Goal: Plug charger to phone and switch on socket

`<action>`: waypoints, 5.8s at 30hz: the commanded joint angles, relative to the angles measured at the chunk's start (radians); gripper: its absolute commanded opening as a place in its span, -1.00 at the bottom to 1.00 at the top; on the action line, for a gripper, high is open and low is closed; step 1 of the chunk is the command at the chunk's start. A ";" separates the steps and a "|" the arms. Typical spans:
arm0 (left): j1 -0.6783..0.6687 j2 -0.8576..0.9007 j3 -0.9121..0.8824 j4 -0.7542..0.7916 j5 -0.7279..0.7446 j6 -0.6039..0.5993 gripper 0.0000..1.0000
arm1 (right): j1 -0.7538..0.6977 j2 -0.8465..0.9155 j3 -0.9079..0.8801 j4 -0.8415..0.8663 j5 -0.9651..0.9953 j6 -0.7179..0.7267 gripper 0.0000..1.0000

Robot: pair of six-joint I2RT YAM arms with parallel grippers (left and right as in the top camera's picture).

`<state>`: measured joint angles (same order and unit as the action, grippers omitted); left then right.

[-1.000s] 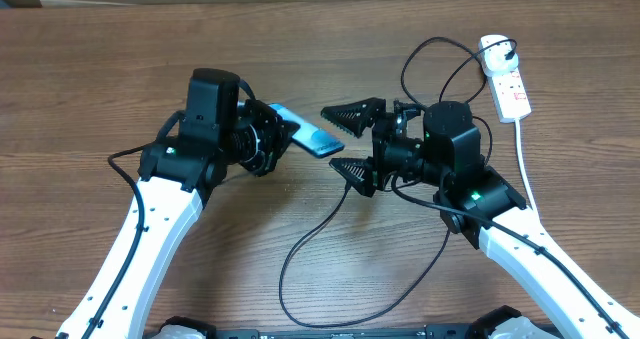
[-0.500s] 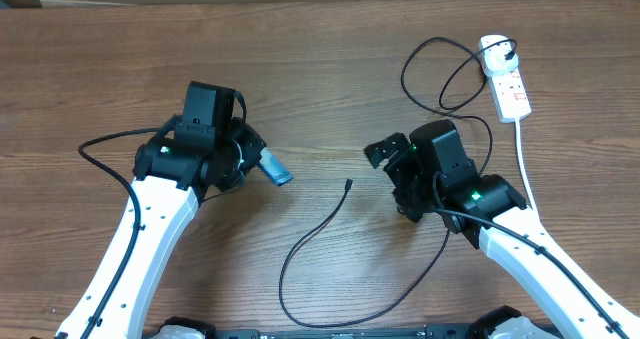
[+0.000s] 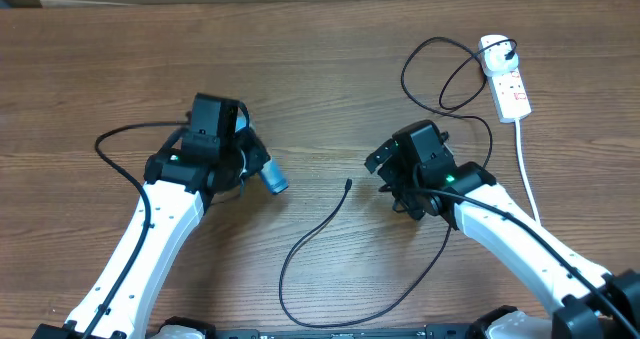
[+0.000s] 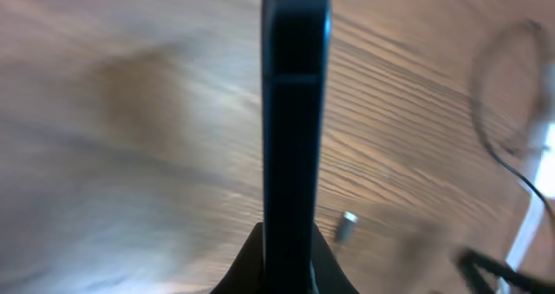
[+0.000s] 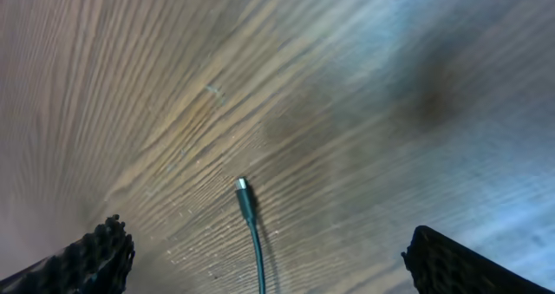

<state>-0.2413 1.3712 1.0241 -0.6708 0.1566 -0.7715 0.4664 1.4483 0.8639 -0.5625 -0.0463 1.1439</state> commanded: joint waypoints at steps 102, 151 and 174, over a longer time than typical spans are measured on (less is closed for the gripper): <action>0.141 0.473 0.008 0.290 0.550 0.379 -0.92 | 0.081 0.346 0.006 0.259 -0.201 -0.150 -0.65; 0.141 0.473 0.008 0.285 0.550 0.379 -0.92 | 0.060 0.346 0.006 0.244 -0.183 -0.173 -0.64; 0.141 0.473 0.008 0.286 0.550 0.379 -0.92 | 0.071 0.349 0.006 0.249 -0.183 -0.177 -0.66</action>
<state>-0.0921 1.8400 1.0237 -0.3885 0.6830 -0.3901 0.5262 1.7676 0.8715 -0.3069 -0.2611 0.9779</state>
